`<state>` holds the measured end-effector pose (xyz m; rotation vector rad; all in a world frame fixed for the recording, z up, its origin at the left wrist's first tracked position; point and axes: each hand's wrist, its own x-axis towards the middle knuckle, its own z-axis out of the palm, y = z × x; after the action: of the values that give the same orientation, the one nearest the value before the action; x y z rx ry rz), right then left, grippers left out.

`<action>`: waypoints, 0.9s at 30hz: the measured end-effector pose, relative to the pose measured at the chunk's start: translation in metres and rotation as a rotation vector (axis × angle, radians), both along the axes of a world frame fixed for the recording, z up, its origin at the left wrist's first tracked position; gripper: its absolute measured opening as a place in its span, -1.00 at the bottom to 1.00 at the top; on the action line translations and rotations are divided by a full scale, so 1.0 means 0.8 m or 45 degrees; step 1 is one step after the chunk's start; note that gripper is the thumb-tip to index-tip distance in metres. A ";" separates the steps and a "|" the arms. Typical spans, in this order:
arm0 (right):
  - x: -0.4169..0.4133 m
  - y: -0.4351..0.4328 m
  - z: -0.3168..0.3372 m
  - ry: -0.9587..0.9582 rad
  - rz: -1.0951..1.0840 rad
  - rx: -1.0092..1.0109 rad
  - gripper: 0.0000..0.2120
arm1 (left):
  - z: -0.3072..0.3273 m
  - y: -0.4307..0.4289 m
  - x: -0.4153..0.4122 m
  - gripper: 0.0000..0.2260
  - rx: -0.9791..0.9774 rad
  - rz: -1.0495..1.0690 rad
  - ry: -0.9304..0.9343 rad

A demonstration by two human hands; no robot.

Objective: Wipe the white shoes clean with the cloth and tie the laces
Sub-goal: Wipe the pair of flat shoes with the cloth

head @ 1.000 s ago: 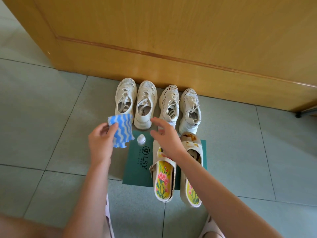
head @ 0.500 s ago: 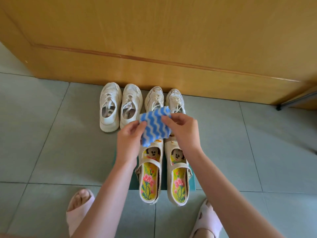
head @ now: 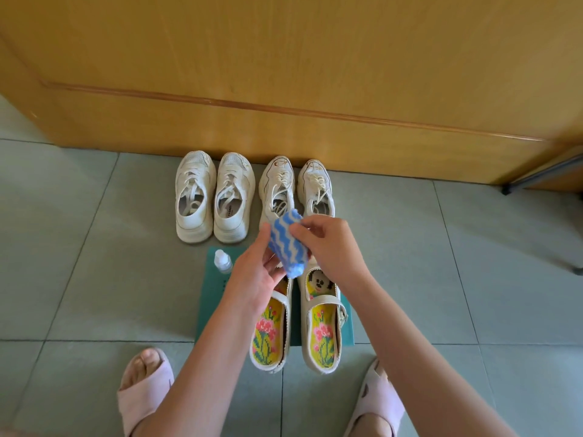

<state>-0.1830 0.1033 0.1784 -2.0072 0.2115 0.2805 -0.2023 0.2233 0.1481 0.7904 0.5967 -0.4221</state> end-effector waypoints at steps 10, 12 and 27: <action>0.000 -0.022 -0.035 0.088 -0.075 0.008 -0.75 | -0.009 0.003 0.000 -0.92 0.131 0.029 0.018; 0.000 -0.026 -0.040 0.318 -0.034 0.326 -0.58 | -0.008 0.004 0.001 -0.91 0.129 -0.016 -0.018; -0.006 -0.035 -0.046 0.249 -0.305 0.498 -0.83 | -0.011 -0.007 -0.007 -0.85 0.451 -0.046 -0.158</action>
<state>-0.1879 0.0750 0.1414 -1.5502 0.4794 0.3368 -0.2078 0.2177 0.1391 1.1585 0.5484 -0.3005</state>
